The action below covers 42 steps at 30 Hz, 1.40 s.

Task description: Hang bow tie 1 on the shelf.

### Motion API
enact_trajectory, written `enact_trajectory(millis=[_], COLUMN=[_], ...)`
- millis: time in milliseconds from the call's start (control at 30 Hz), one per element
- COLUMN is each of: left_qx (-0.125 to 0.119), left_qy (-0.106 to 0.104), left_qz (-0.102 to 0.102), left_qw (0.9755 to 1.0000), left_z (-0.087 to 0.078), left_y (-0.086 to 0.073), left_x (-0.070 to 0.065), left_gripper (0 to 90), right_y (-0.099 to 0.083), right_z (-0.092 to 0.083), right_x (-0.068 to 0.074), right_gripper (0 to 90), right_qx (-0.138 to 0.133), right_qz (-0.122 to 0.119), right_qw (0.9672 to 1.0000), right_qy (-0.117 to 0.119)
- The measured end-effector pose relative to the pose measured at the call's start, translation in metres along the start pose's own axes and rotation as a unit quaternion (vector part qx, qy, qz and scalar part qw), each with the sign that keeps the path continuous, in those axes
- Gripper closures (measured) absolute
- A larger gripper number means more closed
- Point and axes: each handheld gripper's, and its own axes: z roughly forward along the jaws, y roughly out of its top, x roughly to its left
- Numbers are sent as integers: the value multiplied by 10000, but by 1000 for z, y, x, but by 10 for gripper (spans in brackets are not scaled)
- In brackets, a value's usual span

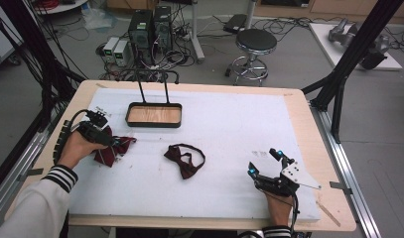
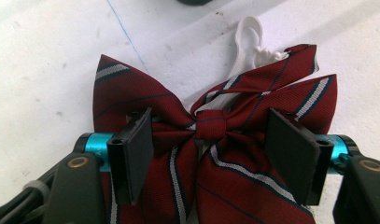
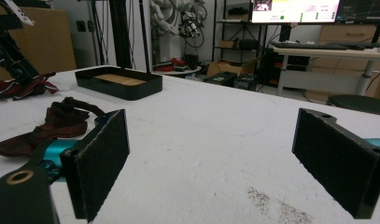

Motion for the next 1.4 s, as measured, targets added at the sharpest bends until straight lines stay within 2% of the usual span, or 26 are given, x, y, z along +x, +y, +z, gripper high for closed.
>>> enact_trajectory(millis=[233,533,567,733,1200,1367,1400], left_qx=[159,259,282,299,167,48,-35], left_qy=[-63,-130,-76,4,80,75,91], left_qz=[-41,-103,-76,-18,109,143,154], left_qw=[9998,9995,9995,9996,9998,9999,9998], left_z=[5,9,9,8,5,1,-1], left_y=[5,5,5,5,2,2,2], left_x=[1,3,3,1,-1,-1,-1], left_gripper=[387,523,568,641,675,677,677], right_y=[0,0,0,0,0,0,0], right_z=[0,0,0,0,0,0,0], right_x=[0,0,0,0,0,0,0], right_gripper=[103,102,103,103,102,103,102], right_qx=[-11,-6,-4,-12,-9,-4,-10], right_qz=[-13,-6,-4,-21,-11,2,9], right_qw=[10000,10000,10000,10000,10000,10000,10000], right_qy=[-2,-7,-9,-6,-10,-8,-8])
